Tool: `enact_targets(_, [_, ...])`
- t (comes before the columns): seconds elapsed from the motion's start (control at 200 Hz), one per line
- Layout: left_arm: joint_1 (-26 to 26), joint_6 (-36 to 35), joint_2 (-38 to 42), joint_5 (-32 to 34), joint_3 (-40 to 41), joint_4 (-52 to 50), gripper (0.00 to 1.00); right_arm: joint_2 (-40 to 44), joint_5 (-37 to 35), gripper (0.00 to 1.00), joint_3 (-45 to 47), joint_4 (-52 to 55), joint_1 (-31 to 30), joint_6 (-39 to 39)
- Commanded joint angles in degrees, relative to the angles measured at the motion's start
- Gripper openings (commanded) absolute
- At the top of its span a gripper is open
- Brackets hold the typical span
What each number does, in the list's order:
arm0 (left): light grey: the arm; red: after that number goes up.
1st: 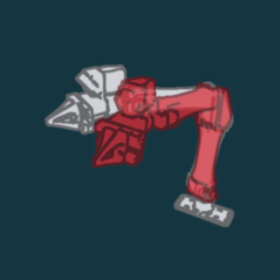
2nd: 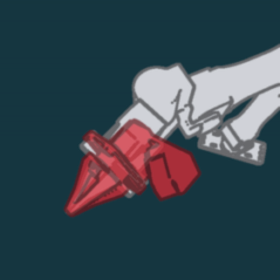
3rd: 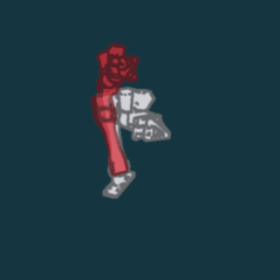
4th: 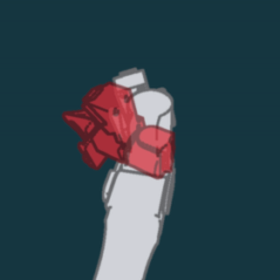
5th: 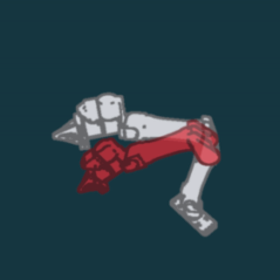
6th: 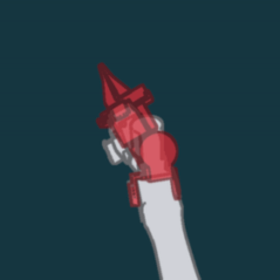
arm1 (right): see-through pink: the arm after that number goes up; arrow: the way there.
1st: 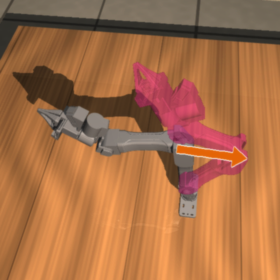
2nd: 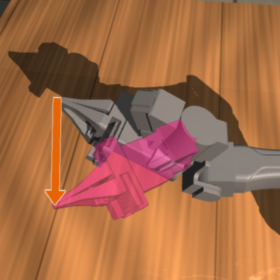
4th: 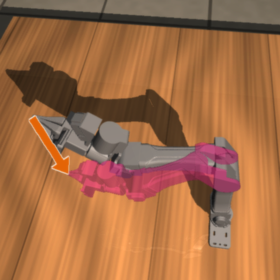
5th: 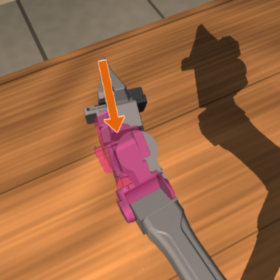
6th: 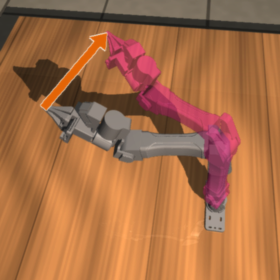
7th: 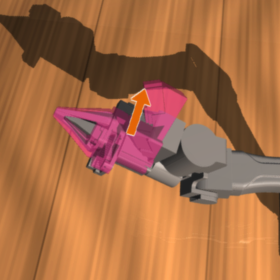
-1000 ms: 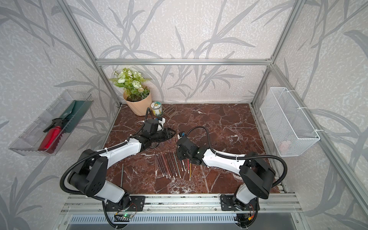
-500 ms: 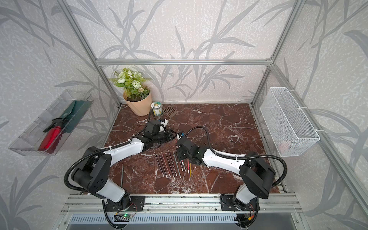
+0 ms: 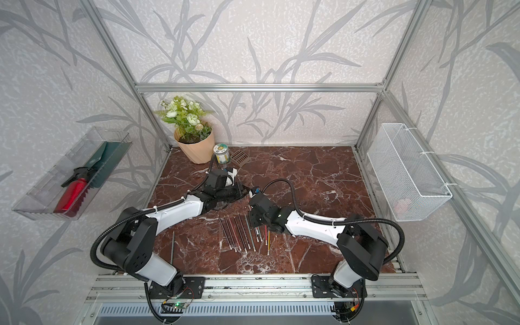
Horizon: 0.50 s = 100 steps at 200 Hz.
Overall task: Remove the protective cover of the pencils
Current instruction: Pick up the pencil from the center of the board.
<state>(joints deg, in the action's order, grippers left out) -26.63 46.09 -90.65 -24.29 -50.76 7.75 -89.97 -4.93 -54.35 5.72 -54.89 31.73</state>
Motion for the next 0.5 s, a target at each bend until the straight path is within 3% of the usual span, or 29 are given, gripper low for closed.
enact_targets(0.0, [-0.26, -0.73, 0.3, 0.65, -1.46, -0.28, 0.06, -0.46, 0.27, 0.0, -2.16, -1.06, -0.76, -0.17])
enact_targets(0.075, [-0.19, -0.65, 0.39, 0.56, -1.52, -0.36, 0.06, -0.55, 0.16, 0.01, -2.31, -1.04, -0.83, -0.11])
enact_targets(0.315, [-0.21, -0.46, 1.0, 0.74, -1.34, -0.4, 0.04, -0.59, -0.48, 0.2, -2.31, -0.75, -0.88, 0.18])
enact_targets(0.495, [-0.25, -0.46, 1.2, 0.83, -1.34, -0.62, 0.02, -0.94, -0.96, 0.26, -2.47, -0.67, -0.9, 0.7])
